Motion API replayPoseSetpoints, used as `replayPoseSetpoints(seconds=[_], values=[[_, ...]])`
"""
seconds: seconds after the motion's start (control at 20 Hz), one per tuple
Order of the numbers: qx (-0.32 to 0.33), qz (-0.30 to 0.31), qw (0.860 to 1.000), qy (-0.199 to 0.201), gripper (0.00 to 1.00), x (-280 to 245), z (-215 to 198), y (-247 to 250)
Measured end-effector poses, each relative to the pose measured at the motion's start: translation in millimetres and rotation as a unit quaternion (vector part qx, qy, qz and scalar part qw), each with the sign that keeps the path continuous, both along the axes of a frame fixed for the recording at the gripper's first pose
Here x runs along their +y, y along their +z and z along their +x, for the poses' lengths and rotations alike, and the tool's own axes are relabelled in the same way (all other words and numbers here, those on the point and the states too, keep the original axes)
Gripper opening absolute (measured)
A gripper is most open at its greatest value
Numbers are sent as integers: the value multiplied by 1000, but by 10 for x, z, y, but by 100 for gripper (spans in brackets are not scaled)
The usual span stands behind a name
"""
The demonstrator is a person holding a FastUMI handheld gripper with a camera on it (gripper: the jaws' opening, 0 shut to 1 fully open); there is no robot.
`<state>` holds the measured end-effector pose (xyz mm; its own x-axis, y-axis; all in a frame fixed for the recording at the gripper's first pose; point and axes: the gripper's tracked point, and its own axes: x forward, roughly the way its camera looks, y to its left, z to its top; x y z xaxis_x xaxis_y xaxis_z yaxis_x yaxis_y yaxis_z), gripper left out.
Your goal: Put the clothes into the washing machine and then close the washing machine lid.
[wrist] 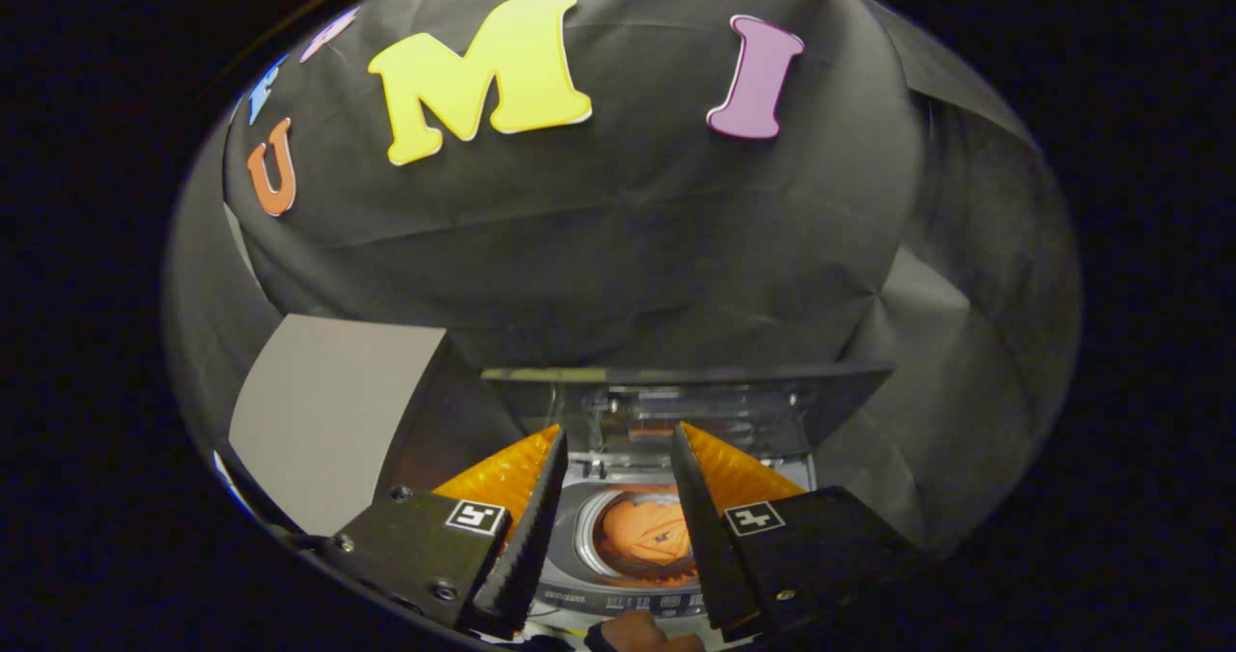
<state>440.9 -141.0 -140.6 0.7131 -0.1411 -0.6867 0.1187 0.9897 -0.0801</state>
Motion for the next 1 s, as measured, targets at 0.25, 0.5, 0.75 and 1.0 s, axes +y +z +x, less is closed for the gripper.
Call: replayPoseSetpoints(seconds=[0.25,0.5,0.75,1.0], values=[[-25,7,1000,14,70,-153,463,118],[-5,26,1000,15,69,-370,658,-99],[-6,36,999,37,70,-403,622,-301],[-29,34,998,44,72,-403,570,-311]])
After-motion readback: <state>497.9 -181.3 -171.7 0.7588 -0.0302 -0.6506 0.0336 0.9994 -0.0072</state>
